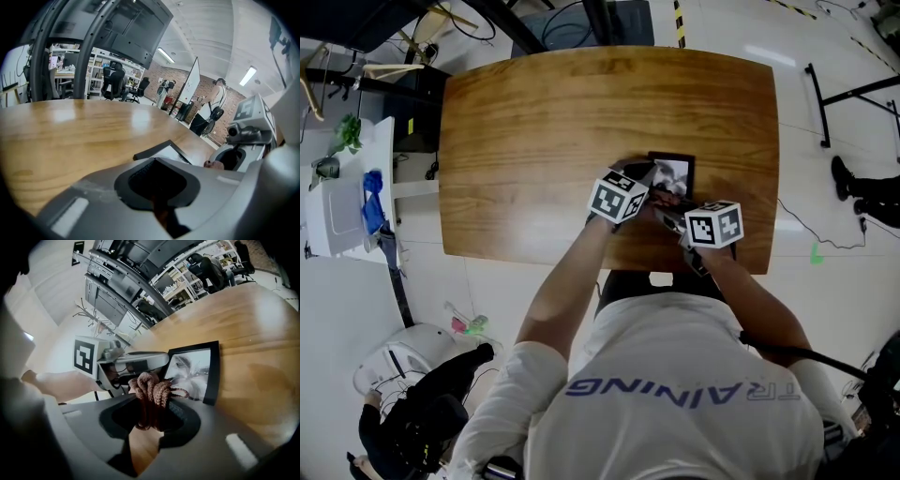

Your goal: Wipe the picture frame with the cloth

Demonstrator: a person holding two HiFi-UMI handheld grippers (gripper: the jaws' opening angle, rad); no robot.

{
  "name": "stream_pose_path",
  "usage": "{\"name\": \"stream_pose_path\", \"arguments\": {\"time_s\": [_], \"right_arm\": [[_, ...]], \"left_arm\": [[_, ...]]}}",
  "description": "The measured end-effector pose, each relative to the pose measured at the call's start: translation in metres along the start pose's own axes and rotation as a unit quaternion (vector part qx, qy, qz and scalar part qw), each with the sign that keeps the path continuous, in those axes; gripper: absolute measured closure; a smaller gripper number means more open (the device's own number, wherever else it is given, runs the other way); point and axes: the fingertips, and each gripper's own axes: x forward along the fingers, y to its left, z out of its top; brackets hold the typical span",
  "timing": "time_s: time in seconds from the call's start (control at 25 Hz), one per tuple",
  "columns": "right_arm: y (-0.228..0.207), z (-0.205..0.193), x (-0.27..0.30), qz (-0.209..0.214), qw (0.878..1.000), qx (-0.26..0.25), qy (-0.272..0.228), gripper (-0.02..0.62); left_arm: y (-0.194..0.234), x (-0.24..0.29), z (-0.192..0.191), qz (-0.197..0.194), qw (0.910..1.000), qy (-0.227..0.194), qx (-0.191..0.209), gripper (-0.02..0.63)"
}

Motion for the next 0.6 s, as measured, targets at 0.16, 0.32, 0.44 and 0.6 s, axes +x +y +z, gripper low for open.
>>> {"name": "stream_pose_path", "arguments": {"time_s": [0.16, 0.32, 0.44, 0.6], "right_arm": [[-0.015, -0.003, -0.018, -0.012, 1.0, 0.016, -0.014, 0.479], [-0.034, -0.009, -0.042, -0.018, 0.998, 0.046, -0.033, 0.477], [-0.053, -0.013, -0.063, -0.029, 0.996, 0.071, -0.052, 0.477], [-0.069, -0.013, -0.083, -0.029, 0.992, 0.097, -0.074, 0.477]], "left_arm": [[0.0, 0.0, -0.001, 0.0, 1.0, 0.0, 0.002, 0.6], [0.0, 0.0, 0.0, 0.001, 1.0, -0.001, 0.002, 0.6], [0.0, 0.0, 0.0, 0.001, 1.0, -0.001, 0.004, 0.6], [0.0, -0.001, -0.001, 0.003, 1.0, -0.002, 0.005, 0.6]]}}
